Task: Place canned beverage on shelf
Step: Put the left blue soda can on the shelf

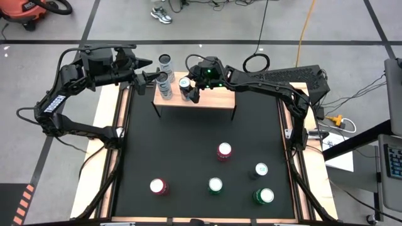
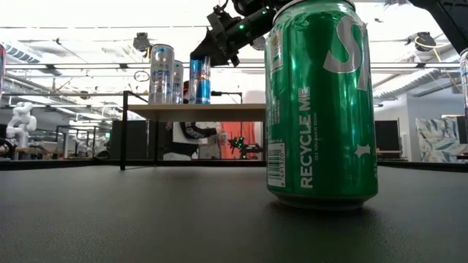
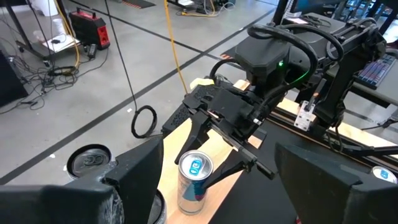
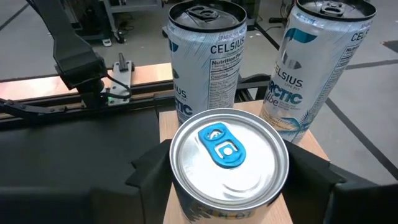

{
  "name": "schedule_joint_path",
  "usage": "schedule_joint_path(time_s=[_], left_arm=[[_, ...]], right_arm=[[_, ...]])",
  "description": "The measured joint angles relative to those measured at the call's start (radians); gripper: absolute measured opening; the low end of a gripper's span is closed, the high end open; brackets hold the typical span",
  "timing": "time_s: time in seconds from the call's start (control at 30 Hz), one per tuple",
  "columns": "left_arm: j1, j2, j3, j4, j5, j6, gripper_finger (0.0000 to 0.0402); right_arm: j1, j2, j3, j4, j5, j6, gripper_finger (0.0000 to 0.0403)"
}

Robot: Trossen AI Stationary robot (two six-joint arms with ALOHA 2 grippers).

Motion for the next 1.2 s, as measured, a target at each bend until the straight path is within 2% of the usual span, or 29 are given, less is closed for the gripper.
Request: schedule_joint_path(time_s=[0.3,0.47,0.67,1.2], left_arm=[[0.000,0.000,0.000,0.000,0.000,0.000,0.0310],[0.000,0.000,0.000,0.000,0.000,-0.002,0.0310],[0.000,0.000,0.000,0.000,0.000,-0.003,0.0310],[0.000,0.000,0.000,-0.001,0.000,-0.003,0.0310]], right_arm=[[0.000,0.000,-0.002,0.039,0.007,0.009,0.0225],[-0.006,0.000,-0.002,0.053,0.056,0.021,0.0224],[-0.030,0.000,-0.002,0.093,0.056,0.088,0.0224],[-0.099,0.000,0.048,0.093,0.057,0.084,0.0224]])
